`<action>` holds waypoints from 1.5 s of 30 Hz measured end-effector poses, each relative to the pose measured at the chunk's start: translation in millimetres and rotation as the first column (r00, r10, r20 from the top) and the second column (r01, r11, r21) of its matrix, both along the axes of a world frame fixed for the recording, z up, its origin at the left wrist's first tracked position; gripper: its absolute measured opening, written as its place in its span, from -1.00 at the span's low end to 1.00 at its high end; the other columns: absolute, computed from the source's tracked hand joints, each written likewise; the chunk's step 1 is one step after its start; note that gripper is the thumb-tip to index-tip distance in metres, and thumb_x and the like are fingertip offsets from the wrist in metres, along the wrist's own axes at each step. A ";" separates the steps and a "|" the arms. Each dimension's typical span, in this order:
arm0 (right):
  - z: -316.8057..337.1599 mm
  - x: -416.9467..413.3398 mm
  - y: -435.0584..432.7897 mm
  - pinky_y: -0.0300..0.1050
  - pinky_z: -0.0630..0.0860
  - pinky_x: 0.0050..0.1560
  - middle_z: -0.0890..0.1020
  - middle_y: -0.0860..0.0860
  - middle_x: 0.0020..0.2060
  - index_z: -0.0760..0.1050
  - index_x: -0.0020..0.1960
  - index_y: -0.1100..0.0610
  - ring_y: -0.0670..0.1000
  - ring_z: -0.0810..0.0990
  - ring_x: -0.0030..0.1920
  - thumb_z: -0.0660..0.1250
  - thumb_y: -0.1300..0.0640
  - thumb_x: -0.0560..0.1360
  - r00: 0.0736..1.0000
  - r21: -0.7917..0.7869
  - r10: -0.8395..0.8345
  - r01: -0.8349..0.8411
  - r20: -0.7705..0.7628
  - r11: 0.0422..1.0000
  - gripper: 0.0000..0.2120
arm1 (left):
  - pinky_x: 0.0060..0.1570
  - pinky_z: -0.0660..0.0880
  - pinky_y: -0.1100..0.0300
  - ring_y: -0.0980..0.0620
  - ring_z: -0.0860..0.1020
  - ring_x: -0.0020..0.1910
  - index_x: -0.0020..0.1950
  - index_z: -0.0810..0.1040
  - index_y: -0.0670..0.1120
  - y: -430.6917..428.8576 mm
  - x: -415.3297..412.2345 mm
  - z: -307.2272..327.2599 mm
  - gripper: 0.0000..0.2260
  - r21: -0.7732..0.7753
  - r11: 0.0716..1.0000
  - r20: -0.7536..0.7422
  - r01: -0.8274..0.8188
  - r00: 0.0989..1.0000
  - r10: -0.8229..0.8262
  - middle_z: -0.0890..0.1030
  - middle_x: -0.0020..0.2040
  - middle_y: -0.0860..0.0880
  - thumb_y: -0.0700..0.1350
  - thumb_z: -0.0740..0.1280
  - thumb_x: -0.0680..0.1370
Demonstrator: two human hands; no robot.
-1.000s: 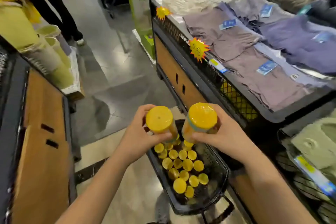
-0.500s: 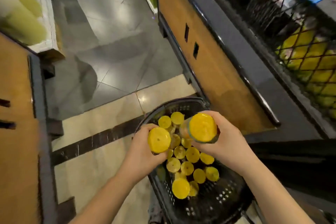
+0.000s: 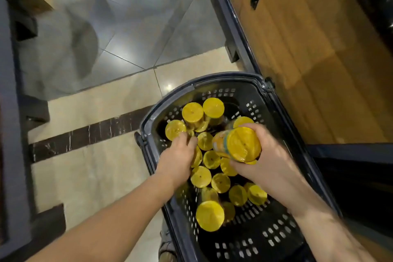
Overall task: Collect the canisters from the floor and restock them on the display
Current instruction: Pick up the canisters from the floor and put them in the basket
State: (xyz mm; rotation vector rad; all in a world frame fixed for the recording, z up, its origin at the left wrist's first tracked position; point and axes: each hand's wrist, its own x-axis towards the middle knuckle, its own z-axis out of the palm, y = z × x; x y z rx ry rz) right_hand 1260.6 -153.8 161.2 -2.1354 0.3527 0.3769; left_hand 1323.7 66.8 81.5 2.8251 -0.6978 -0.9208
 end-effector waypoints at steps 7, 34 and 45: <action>-28.0 -3.2 2.9 -0.28 0.48 0.14 0.42 -0.25 0.23 0.35 0.37 -0.23 -0.27 0.45 0.21 0.66 -0.01 0.30 1.000 -0.014 0.001 -0.001 0.023 1.000 -0.24 | 0.19 0.39 -0.02 -0.19 0.32 0.32 0.47 0.21 -0.11 1.9 2.2 -24.7 -0.33 0.194 0.966 0.083 0.170 0.978 -0.189 0.29 0.41 -0.16 -0.23 0.43 0.43; -152.5 52.1 85.2 -0.01 0.46 0.30 0.40 0.02 0.45 0.24 0.55 -0.06 0.11 0.44 0.40 0.53 0.22 0.41 0.961 -0.134 -0.002 -0.037 -0.277 0.990 -0.18 | 0.43 0.34 -0.15 -0.08 0.55 0.07 0.10 0.59 -0.05 62.0 -10.1 -2.5 -0.60 -0.204 0.964 0.263 0.168 0.958 -0.112 0.54 0.04 -0.01 -0.19 0.51 0.28; -38.0 62.6 46.8 0.02 0.48 0.29 0.52 -0.04 0.34 0.37 0.46 -0.08 0.05 0.50 0.33 0.37 -0.01 0.54 0.960 -0.193 0.151 -0.199 -0.237 0.961 -0.49 | 0.38 0.37 0.00 -0.04 0.38 0.35 0.41 0.45 0.03 36.6 24.8 77.1 -0.59 -0.218 0.976 0.142 0.025 0.990 0.006 0.44 0.32 0.03 0.03 0.35 0.56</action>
